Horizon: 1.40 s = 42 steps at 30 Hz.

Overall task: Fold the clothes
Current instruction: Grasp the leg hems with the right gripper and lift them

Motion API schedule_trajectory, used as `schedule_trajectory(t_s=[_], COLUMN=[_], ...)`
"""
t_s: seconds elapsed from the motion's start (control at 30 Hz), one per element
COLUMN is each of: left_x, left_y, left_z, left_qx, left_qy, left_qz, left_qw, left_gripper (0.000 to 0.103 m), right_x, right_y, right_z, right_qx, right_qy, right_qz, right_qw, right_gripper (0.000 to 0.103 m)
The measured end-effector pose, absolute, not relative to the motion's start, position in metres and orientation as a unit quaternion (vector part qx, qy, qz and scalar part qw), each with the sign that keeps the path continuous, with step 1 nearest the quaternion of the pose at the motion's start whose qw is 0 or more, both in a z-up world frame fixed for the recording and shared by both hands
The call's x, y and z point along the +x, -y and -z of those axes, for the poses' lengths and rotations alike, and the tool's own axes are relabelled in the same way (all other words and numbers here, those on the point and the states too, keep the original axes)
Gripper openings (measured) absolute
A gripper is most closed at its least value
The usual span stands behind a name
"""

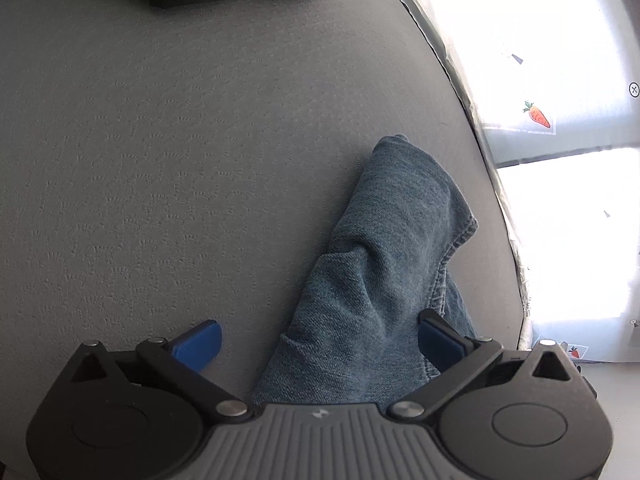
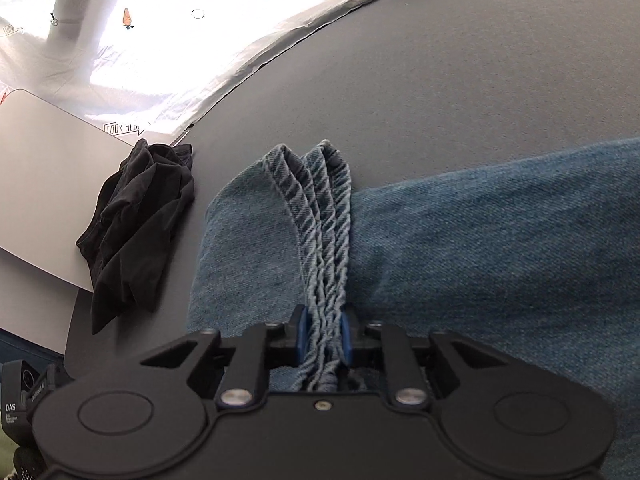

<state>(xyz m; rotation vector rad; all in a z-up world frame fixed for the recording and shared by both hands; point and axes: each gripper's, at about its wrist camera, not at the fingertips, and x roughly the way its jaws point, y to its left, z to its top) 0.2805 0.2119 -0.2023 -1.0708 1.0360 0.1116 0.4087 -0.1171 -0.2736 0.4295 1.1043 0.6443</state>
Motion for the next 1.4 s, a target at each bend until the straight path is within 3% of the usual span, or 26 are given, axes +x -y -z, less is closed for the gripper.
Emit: schedule_trajectory(t_s=[0.37, 0.5, 1.2, 1.4], left_x=[0.262, 0.263, 0.285, 0.281], left_y=[-0.219, -0.212, -0.103, -0.094], left_z=[0.204, 0.198, 0.188, 0.191], left_qx=[-0.511, -0.49, -0.104, -0.07], left_qy=[-0.438, -0.442, -0.534, -0.531], left_qz=[-0.046, -0.051, -0.099, -0.103], left_qw=[0.738, 0.75, 0.833, 0.838], left_gripper=[0.103, 0.103, 0.103, 0.103], right_x=[0.37, 0.362, 0.315, 0.32], right_y=[0.142, 0.177, 0.31, 0.322], right_z=[0.222, 0.214, 0.232, 0.246], right_qx=[0.085, 0.092, 0.121, 0.129], right_qy=[-0.406, -0.392, -0.393, -0.414], right_qz=[-0.325, -0.293, -0.113, -0.082], right_qw=[0.85, 0.867, 0.905, 0.897], right_gripper=[0.011, 0.011, 0.011, 0.012])
